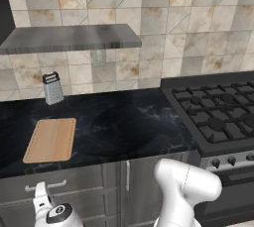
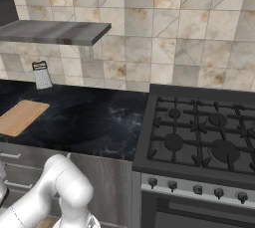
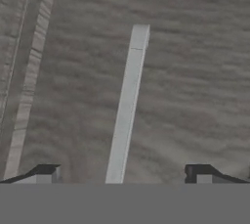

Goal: Open the drawer on the left and place the cutting tools on the cutting board.

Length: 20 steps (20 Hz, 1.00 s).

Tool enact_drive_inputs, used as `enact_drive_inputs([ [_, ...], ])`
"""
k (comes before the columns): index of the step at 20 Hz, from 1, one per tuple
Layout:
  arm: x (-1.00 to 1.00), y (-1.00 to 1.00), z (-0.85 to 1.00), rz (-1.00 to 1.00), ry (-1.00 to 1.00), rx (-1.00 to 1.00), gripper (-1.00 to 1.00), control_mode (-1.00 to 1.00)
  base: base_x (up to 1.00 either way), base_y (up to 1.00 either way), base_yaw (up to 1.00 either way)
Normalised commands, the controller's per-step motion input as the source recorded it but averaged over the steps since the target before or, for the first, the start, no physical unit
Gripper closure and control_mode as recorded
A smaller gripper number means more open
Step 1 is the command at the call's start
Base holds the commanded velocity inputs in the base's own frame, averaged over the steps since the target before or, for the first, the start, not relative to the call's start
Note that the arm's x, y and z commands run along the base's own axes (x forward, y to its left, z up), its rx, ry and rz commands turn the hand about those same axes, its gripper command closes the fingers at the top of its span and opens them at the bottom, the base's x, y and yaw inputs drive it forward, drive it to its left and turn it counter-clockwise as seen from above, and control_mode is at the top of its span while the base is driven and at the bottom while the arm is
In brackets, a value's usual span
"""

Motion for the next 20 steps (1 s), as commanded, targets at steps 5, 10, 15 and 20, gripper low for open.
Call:
enact_drive_inputs([
  [5,0.04,0.11,-0.08,0.0,-0.07,0.0,-1.0,-1.0,0.0,0.0,0.0],
  [10,0.21,0.03,-0.05,0.0,-0.02,0.0,-1.0,-1.0,0.0,0.0,0.0],
  [15,0.17,0.0,-0.07,0.0,0.0,0.0,-1.0,-1.0,0.0,0.0,0.0],
  [20,0.1,0.0,-0.04,0.0,0.0,0.0,-1.0,-1.0,0.0,0.0,0.0],
])
